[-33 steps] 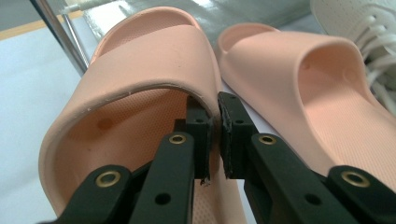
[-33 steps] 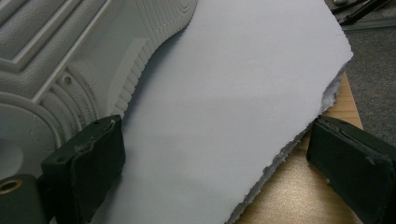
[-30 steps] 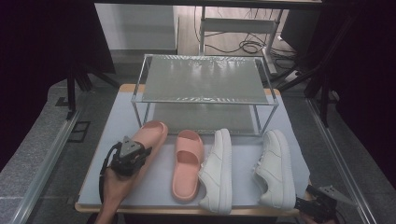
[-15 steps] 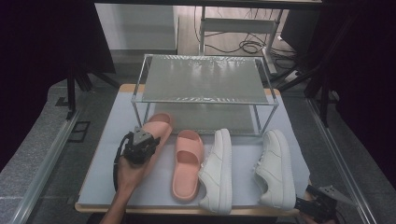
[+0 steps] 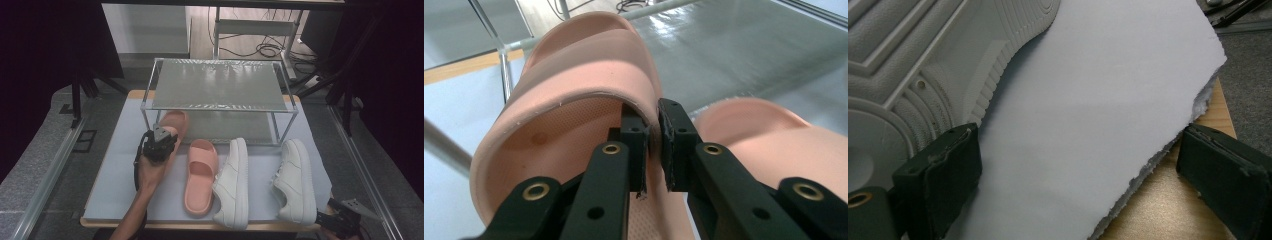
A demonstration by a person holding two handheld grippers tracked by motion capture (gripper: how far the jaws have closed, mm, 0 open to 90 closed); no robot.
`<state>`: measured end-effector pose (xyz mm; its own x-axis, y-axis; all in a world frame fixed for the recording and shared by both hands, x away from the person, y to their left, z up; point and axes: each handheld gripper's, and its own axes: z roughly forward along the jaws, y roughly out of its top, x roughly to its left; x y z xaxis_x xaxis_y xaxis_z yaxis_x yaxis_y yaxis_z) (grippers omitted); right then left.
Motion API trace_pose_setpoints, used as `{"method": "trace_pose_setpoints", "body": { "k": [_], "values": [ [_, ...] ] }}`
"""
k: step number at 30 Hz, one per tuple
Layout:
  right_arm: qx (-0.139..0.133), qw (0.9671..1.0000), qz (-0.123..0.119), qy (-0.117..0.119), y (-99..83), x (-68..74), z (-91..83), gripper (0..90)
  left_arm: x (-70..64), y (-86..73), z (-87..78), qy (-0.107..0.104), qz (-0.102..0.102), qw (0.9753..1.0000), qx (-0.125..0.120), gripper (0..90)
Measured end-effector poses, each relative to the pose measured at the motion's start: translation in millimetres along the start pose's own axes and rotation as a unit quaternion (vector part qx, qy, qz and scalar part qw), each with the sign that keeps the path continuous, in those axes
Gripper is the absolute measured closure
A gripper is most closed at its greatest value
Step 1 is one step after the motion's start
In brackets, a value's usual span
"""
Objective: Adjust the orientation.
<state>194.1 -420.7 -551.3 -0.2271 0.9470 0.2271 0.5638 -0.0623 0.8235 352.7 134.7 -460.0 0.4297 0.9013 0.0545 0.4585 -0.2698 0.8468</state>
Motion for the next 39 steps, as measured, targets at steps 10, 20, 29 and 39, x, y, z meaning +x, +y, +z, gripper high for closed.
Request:
{"method": "trace_pose_setpoints", "body": {
  "k": [10,20,29,39],
  "values": [
    [-0.002,1.0,-0.001,0.002,-0.1,-0.4,0.1,4.1,-0.1,5.5,23.7,0.033,-0.009,0.9994,-0.011,81.3],
    [-0.001,1.0,-0.001,0.004,-0.2,-0.7,0.0,4.1,1.8,7.2,47.7,0.06,-0.007,0.998,0.022,80.1],
    [-0.001,1.0,-0.001,0.004,-0.2,-0.8,-0.1,4.1,-1.7,8.1,52.4,0.063,0.004,0.9974,0.036,74.3],
    [-0.001,1.0,-0.002,0.004,-0.2,-0.9,-0.1,4.0,0.0,11.3,30.0,0.04,0.008,0.9984,0.039,66.0]
  ]
}}
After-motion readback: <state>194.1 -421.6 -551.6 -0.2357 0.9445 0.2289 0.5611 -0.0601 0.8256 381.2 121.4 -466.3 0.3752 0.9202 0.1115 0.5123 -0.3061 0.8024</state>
